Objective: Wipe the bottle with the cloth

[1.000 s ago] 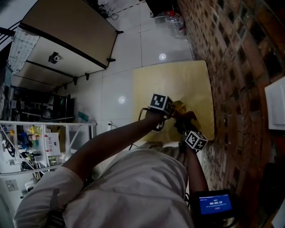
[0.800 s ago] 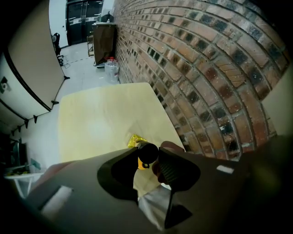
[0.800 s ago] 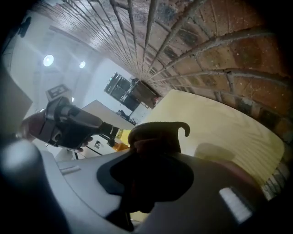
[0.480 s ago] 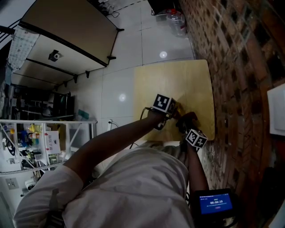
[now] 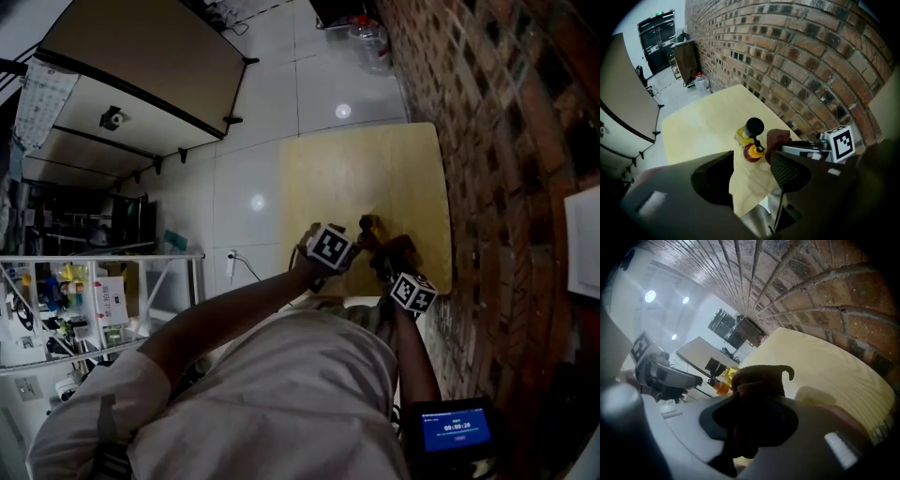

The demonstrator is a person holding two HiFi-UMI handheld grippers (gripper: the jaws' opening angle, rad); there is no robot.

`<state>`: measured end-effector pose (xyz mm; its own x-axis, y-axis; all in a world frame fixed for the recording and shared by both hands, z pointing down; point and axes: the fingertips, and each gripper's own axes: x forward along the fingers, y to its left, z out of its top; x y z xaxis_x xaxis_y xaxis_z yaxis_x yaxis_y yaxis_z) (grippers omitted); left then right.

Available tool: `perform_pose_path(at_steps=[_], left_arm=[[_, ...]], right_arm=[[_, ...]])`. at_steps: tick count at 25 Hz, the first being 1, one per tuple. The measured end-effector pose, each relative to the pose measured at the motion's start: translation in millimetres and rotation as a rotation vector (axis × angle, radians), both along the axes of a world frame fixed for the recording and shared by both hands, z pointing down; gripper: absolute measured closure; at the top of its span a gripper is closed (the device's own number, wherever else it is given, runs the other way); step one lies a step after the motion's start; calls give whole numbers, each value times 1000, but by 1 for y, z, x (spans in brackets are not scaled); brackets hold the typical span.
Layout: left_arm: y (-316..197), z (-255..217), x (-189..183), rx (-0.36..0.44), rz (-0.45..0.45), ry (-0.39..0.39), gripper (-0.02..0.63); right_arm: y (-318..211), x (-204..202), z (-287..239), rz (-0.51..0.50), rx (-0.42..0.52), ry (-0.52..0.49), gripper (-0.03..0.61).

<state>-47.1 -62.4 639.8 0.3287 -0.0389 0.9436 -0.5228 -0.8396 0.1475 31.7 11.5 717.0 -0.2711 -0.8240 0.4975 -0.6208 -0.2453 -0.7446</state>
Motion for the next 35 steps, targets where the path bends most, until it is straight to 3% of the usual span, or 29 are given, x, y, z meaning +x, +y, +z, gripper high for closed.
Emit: perform_pose_path(at_steps=[6,9,11,15,20,28,30,32,35], left_arm=[[-4,36,32,24,78,-5,354],[-15,56,38,30,73,-16,444],[-22,68,36,21,66,-8,462],[-21,82,36,0,102,4,462],[3,51,56,4,93,28,462],[1,54,70,-11,13,47,462],[1,58,70,-9,-10,53,462],[3,60,66,-4,-35,59,462],[4,58,67,2,-82,68,462]], right_arm=[[-22,-7,-26,-118,97,53,491],[-44,-13,-27,-194,142,68,491],[-57,-18,-16,-230,141,77,491],[-69,-18,23,-257,45,64,491],[-44,10,45,-142,-143,25,492],[-48,26,116,-245,-376,49,494],[-49,27,117,-275,-371,54,494],[-44,31,107,-239,-322,31,492],[-30,47,66,-138,-138,-95,492]])
